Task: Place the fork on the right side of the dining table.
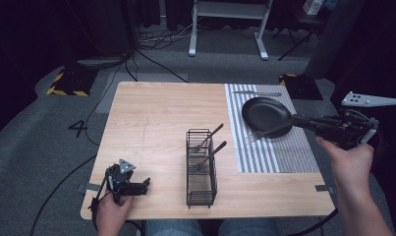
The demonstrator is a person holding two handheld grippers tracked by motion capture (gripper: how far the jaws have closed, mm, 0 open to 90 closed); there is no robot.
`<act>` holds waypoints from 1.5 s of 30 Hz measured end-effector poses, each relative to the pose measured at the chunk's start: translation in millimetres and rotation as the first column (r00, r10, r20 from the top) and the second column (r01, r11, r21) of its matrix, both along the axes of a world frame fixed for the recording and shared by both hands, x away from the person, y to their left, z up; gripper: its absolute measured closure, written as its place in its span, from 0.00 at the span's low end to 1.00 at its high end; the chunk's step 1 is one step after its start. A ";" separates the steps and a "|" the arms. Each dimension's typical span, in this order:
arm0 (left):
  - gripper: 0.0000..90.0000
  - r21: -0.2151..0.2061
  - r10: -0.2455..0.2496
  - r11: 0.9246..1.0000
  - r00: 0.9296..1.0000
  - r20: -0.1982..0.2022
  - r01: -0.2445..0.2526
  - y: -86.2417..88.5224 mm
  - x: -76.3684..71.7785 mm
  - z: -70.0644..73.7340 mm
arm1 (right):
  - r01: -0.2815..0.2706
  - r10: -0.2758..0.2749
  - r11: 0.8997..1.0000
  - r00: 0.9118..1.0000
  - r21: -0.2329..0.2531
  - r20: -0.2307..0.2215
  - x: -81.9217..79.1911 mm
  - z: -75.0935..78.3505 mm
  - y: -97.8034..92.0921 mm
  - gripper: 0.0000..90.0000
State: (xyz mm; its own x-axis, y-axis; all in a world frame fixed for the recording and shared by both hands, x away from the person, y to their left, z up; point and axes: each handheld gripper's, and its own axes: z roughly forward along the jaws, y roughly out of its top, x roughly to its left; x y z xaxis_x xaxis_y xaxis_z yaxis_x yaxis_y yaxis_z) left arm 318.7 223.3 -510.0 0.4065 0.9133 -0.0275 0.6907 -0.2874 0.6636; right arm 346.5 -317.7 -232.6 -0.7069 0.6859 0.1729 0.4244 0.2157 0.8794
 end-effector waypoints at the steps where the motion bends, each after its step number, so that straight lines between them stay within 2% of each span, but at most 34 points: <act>1: 0.01 0.000 0.000 1.000 1.000 0.000 0.000 0.0 0.0 0.0 | 0.009 -0.009 1.000 1.000 -0.002 -0.004 1.4 -1.5 -2.3 0.96; 9: 0.01 0.000 -0.001 1.000 1.000 0.000 0.001 0.0 0.0 0.0 | 0.068 -0.068 0.998 0.997 -0.001 -0.034 15.2 -14.3 -18.5 0.96; 18: 0.01 0.000 -0.001 1.000 1.000 -0.002 0.001 0.0 0.0 0.1 | 0.129 -0.129 0.992 0.989 -0.011 -0.075 31.0 -33.7 -32.3 0.96; 30: 0.01 0.000 -0.001 1.000 1.000 -0.002 0.001 0.0 0.0 0.1 | 0.161 -0.166 0.986 0.978 -0.053 -0.126 49.3 -63.6 -30.2 0.96; 45: 0.01 0.000 -0.001 1.000 1.000 -0.002 0.001 0.0 0.0 0.1 | 0.188 -0.198 0.980 0.962 -0.072 -0.190 63.0 -96.5 -31.6 0.96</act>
State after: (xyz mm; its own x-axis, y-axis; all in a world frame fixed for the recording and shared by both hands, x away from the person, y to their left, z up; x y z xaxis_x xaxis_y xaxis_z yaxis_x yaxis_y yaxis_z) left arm 318.7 223.3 -509.9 0.4071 0.9129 -0.0284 0.6918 -0.2878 0.6623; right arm 409.5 -349.2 -329.1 -0.5163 0.8178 0.2542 0.6249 0.1568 0.7648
